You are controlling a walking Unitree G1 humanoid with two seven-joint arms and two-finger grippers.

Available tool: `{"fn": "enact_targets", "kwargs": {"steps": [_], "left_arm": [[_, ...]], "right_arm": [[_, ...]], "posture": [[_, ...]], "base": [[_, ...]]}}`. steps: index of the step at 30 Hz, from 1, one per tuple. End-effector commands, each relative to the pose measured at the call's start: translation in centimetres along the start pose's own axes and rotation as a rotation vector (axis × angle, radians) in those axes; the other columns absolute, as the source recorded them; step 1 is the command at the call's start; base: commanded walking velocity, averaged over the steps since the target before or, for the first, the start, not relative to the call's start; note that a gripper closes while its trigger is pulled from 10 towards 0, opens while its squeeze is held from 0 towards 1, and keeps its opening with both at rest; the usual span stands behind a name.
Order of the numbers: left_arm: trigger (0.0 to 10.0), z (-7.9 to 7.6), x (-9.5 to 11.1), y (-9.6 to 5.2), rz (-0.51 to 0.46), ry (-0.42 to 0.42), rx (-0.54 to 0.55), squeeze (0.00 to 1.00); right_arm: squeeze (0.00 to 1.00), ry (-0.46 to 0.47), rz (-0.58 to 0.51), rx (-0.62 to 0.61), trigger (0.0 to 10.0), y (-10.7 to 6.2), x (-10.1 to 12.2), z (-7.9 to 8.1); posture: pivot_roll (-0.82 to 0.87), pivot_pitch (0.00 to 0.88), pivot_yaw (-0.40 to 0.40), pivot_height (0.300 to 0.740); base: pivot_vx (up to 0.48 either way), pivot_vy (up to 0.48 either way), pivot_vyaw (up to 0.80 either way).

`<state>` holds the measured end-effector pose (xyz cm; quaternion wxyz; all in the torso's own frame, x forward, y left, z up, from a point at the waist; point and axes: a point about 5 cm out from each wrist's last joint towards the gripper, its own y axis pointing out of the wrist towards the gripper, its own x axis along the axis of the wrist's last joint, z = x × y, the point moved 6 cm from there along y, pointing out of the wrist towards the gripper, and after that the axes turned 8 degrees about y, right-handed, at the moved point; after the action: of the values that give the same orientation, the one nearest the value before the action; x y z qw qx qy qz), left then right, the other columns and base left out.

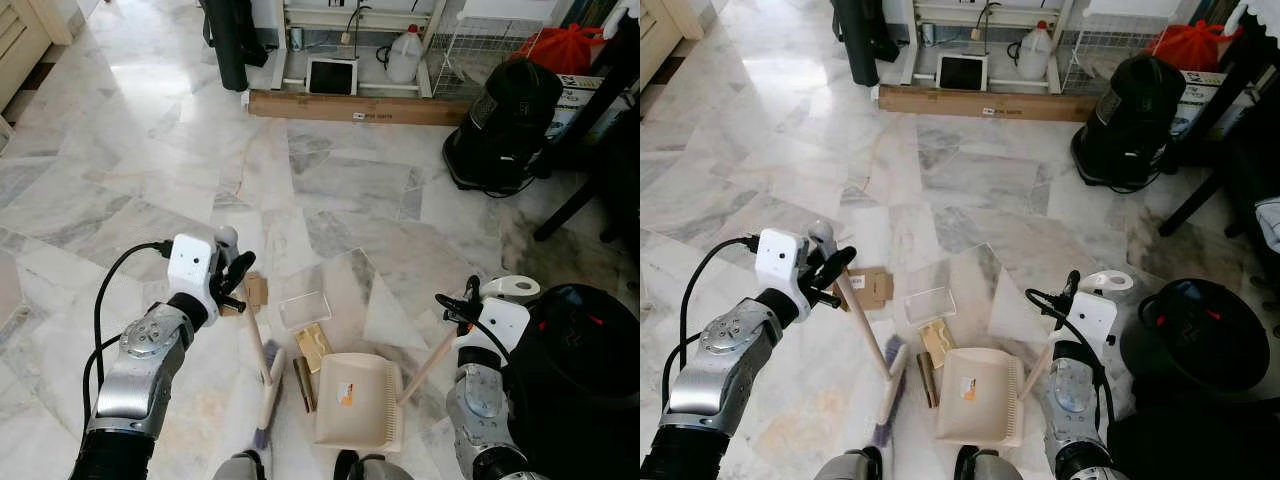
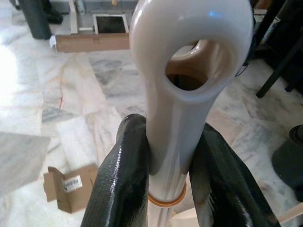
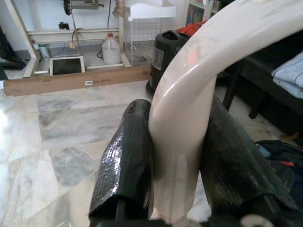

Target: Sweep floor

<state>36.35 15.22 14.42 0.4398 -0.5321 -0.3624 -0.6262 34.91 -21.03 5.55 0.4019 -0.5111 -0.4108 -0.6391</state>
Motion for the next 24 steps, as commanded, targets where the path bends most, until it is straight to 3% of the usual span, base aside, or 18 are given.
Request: {"fn": "enact_targets", "kwargs": {"steps": [1, 14, 17, 24], "left_arm": [[10.0, -0.5, -1.0, -0.1, 0.036, -0.063, -0.021, 0.00], [10.0, -0.2, 0.2, 0.3, 0.000, -0.175, -0.037, 0.00], [10.0, -0.2, 0.8, 0.3, -0.025, -0.287, -0.056, 0.00], [10.0, -0.1, 1.9, 0.3, -0.072, -0.448, -0.074, 0.00]], "right_arm": [[0.00, -0.043, 0.108, -0.003, 10.0, -1.6, -2.6, -1.0], [0.00, -0.042, 0.124, 0.007, 10.0, -2.0, -3.0, -0.9], [0.00, -0.036, 0.128, 0.012, 10.0, -1.9, -3.0, -0.6], [0.00, -0.024, 0.127, 0.018, 10.0, -1.8, -3.0, -0.3]], "posture": [[0.24, 0.252, -0.037, 0.740], [0.24, 0.252, -0.035, 0.740], [0.24, 0.252, -0.036, 0.740], [0.24, 0.253, -0.037, 0.740]], "base": [[0.000, 0.000, 0.00], [0.000, 0.000, 0.00], [0.000, 0.000, 0.00], [0.000, 0.000, 0.00]]}}
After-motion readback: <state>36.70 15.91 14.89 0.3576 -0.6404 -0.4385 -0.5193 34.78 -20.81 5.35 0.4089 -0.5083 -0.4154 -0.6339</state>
